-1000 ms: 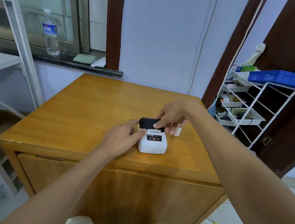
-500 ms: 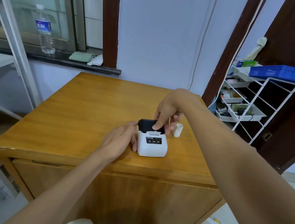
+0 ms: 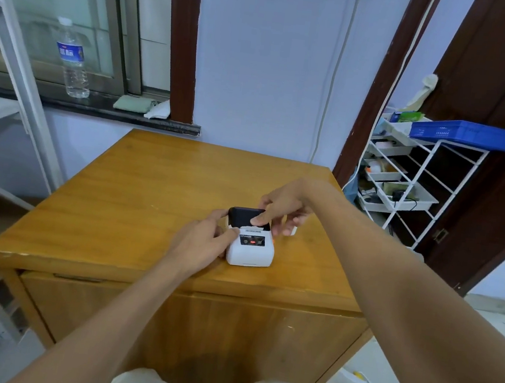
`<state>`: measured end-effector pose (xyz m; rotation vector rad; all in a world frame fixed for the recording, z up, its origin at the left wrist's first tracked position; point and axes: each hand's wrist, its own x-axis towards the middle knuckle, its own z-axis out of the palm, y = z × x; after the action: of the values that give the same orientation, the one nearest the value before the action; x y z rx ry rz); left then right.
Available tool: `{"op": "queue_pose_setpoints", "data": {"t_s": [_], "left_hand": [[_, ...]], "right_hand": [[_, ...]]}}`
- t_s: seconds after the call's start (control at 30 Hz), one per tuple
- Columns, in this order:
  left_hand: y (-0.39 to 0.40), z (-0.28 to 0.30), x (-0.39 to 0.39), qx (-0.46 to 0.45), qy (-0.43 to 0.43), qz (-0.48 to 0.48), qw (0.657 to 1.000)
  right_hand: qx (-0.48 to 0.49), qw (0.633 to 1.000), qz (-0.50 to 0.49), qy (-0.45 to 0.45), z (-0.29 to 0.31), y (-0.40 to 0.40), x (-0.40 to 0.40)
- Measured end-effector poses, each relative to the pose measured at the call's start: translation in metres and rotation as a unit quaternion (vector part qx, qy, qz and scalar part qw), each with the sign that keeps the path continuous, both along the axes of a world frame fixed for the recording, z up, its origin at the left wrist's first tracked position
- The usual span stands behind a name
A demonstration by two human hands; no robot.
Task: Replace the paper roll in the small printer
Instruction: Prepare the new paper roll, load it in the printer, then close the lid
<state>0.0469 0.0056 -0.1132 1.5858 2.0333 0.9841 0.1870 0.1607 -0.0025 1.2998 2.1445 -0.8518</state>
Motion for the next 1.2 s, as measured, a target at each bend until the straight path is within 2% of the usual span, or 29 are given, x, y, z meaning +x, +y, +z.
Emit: {"op": "queue_pose_setpoints", "data": {"t_s": [0.3, 0.4, 0.47, 0.6, 0.73, 1.07, 1.2], "left_hand": [[-0.004, 0.004, 0.003, -0.003, -0.011, 0.037, 0.999], [-0.005, 0.005, 0.001, 0.0, -0.047, 0.039, 0.998], [-0.006, 0.004, 0.0, 0.007, -0.062, 0.036, 0.997], [-0.005, 0.001, 0.001, 0.013, -0.071, 0.031, 0.997], [-0.005, 0.001, 0.003, 0.01, -0.074, 0.02, 0.997], [-0.008, 0.002, 0.004, -0.015, 0.027, -0.012, 0.999], [-0.008, 0.006, 0.005, -0.027, 0.031, -0.007, 0.999]], "right_hand": [[0.04, 0.98, -0.063, 0.182, -0.041, -0.038, 0.02], [0.115, 0.967, -0.064, 0.22, -0.059, -0.056, 0.022], [0.161, 0.949, -0.073, 0.263, -0.074, -0.062, 0.024], [0.183, 0.896, -0.132, 0.383, -0.099, -0.068, 0.036], [0.102, 0.844, -0.212, 0.482, -0.116, -0.063, 0.044], [0.157, 0.865, -0.153, 0.451, -0.113, -0.079, 0.051], [0.165, 0.868, -0.139, 0.447, -0.113, -0.081, 0.049]]}}
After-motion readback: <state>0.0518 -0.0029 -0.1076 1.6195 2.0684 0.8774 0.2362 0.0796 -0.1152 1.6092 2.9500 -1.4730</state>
